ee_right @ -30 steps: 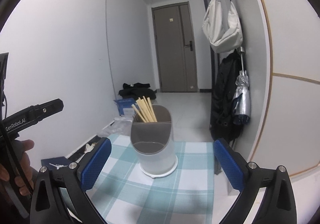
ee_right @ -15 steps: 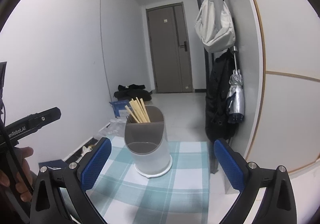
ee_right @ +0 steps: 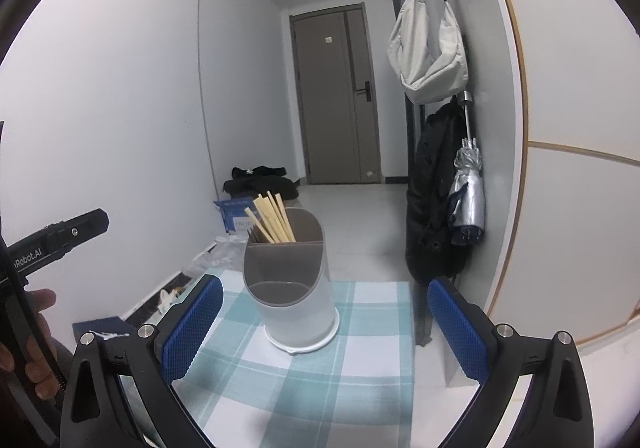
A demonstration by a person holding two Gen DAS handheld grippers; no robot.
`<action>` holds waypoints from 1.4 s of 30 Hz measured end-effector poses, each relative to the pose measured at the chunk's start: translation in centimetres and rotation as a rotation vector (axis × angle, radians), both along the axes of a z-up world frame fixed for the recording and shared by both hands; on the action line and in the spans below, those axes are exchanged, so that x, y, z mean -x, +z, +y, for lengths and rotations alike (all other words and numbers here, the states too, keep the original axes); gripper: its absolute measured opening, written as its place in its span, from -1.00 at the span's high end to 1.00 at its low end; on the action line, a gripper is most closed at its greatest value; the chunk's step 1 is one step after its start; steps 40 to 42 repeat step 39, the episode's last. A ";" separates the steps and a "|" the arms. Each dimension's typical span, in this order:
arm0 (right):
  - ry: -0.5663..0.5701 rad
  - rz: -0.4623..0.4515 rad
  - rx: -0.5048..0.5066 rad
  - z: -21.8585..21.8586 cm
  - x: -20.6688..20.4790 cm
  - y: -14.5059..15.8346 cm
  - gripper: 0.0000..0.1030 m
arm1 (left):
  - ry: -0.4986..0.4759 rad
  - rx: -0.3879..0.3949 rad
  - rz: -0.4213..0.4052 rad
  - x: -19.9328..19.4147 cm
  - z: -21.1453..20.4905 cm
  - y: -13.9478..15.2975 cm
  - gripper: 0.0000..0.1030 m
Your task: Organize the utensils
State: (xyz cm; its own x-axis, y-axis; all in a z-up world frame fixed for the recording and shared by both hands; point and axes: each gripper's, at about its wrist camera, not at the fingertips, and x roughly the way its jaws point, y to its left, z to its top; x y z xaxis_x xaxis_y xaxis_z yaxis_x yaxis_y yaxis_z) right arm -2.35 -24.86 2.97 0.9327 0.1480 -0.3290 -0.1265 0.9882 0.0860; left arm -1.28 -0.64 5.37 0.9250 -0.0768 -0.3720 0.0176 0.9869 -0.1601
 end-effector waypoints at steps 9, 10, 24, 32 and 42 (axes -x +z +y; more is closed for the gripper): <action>0.001 -0.009 0.019 0.2 0.3 0.1 -1.00 | 0.002 0.018 0.032 -0.5 0.2 -0.1 -0.98; 0.001 -0.008 0.018 0.2 0.2 0.1 -1.00 | -0.003 0.020 0.034 -0.4 0.2 -0.1 -0.98; 0.003 -0.004 0.023 0.3 0.2 0.1 -1.00 | -0.012 -0.024 0.026 -0.4 -0.4 -0.1 -0.98; 0.006 0.003 0.019 0.3 0.1 0.0 -1.00 | -0.017 -0.012 0.035 -0.5 -0.2 0.0 -0.98; 0.010 0.015 0.021 0.4 -0.2 -0.3 -1.00 | -0.046 -0.046 0.031 -0.3 -0.9 -0.5 -0.98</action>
